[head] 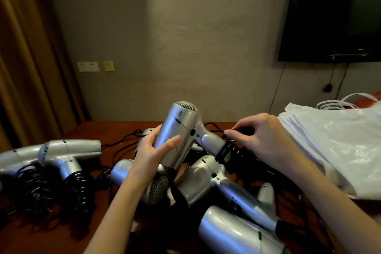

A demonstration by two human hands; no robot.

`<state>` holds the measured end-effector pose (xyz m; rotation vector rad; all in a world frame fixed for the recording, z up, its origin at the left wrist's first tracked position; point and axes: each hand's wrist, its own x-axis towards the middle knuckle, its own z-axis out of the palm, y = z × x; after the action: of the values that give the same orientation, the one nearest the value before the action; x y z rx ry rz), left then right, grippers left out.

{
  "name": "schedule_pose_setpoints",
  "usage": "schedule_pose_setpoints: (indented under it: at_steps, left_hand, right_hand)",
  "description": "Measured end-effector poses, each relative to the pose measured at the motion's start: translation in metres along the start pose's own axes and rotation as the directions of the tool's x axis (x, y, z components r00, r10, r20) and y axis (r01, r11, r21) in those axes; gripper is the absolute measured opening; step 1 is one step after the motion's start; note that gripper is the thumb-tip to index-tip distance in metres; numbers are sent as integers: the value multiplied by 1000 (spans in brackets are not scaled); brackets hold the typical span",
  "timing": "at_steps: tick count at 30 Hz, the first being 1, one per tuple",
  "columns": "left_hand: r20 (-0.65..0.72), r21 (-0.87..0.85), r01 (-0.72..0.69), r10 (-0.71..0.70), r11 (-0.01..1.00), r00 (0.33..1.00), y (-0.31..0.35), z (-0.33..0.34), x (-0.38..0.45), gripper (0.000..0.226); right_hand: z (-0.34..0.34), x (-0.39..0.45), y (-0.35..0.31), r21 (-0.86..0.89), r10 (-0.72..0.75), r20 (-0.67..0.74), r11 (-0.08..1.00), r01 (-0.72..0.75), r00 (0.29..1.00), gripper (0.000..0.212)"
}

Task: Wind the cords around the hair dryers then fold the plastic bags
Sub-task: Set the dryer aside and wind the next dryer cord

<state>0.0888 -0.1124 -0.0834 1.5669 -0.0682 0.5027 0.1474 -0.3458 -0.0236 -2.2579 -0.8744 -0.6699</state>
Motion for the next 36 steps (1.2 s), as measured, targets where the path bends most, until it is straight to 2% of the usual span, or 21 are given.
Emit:
schedule_pose_setpoints:
  at_steps: [2,5,10,12,14,17,20,23,25,28,31,33,36]
  left_hand:
    - [-29,21,-19,19,1000,999,-1,0,1,51]
    - [-56,44,-45,48,998,997,0,-1,1,46]
    - [-59,36,-62,64,997,996,1,-4,0,40]
    - [-78,16,-65,66,998,995,1,-4,0,42]
    - [-103,0,-69,68,998,992,0,-4,0,45]
    - [-113,-3,-71,70,997,991,-1,-3,1,47]
    - [-108,5,-68,68,998,992,-1,-3,1,48]
    - [-100,21,-43,44,999,994,-2,-6,2,53]
    - [-96,57,-24,30,998,995,-4,-7,4,62]
    - [-101,142,-50,65,989,993,-4,-3,4,76]
    - [-104,199,-67,89,978,991,-3,-1,3,85]
    - [-108,217,-72,98,973,989,-3,-1,2,89]
    - [-130,211,-76,106,974,986,-3,4,1,85]
  right_hand:
    - [-2,0,-4,14,18,5,1000,-18,1000,17]
    - [-7,-1,-9,30,10,167,999,-15,986,17]
    - [-23,2,-4,189,-10,491,977,-95,871,22]
    - [-27,5,2,296,-36,461,948,-116,887,23]
    - [-25,7,7,397,-17,347,908,-131,938,19]
    - [-16,8,6,405,35,149,909,-93,988,13]
    - [-10,6,1,127,-59,5,990,58,998,9]
    - [-15,4,-1,-61,-151,81,986,156,985,12]
    - [-17,4,-1,-194,-122,151,969,151,981,15]
    - [-9,0,-1,-286,-105,146,948,144,984,18]
    - [7,-4,-4,-211,-76,64,974,88,995,19]
    - [14,-4,-9,-71,7,35,997,-5,999,19]
    - [16,-5,-18,174,115,179,974,-146,977,30]
